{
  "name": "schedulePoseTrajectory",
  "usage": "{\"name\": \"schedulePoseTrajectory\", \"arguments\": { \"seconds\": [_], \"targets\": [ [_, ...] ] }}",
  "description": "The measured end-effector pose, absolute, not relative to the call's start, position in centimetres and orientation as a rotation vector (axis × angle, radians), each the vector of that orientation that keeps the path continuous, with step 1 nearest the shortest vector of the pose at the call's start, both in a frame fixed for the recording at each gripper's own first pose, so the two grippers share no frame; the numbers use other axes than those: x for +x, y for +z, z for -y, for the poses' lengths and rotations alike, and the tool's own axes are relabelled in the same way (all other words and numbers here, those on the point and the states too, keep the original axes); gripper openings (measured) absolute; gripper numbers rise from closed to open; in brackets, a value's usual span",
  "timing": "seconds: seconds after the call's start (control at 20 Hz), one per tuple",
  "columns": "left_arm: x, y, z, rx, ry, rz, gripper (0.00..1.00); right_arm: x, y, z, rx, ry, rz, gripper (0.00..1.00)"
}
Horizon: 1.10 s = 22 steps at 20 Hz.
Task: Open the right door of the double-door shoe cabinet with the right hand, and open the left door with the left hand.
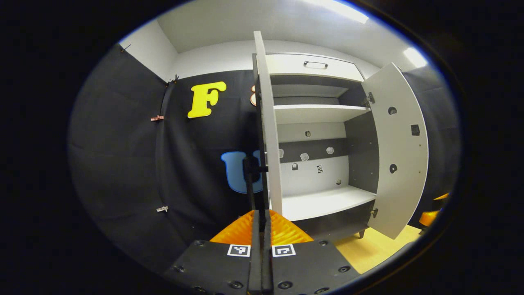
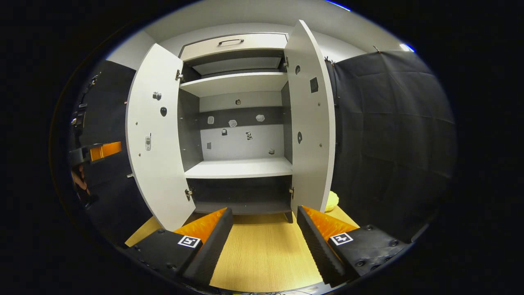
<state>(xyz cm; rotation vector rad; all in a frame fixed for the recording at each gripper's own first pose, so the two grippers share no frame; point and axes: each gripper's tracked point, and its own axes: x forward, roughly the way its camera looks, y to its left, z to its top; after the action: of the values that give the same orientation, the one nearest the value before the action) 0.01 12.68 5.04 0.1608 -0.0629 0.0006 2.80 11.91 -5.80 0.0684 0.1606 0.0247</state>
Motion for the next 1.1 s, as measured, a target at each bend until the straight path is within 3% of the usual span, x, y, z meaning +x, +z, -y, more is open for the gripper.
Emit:
{"name": "schedulePoseTrajectory", "arguments": {
  "seconds": [0.2,0.3,0.65,0.85,1.1],
  "targets": [
    [-1.6,5.3,-9.5,0.187,-0.005,0.092,0.07,3.9,-3.8,-10.6,0.065,0.016,-0.119,0.99],
    [-1.8,4.9,-7.1,0.160,-0.022,0.093,0.14,4.6,-2.9,-9.5,0.078,0.011,-0.100,0.98],
    [-1.1,2.8,-0.4,0.171,-0.025,0.072,0.64,7.3,-2.5,-3.9,0.072,-0.012,-0.073,0.98],
    [-1.9,1.6,2.2,0.133,-0.003,0.071,0.95,8.1,-4.1,-2.8,0.075,0.045,-0.099,0.98],
    [-3.4,0.4,3.5,0.095,-0.002,0.077,0.96,8.1,-4.8,-3.2,0.081,0.102,-0.118,0.99]
  ]
}}
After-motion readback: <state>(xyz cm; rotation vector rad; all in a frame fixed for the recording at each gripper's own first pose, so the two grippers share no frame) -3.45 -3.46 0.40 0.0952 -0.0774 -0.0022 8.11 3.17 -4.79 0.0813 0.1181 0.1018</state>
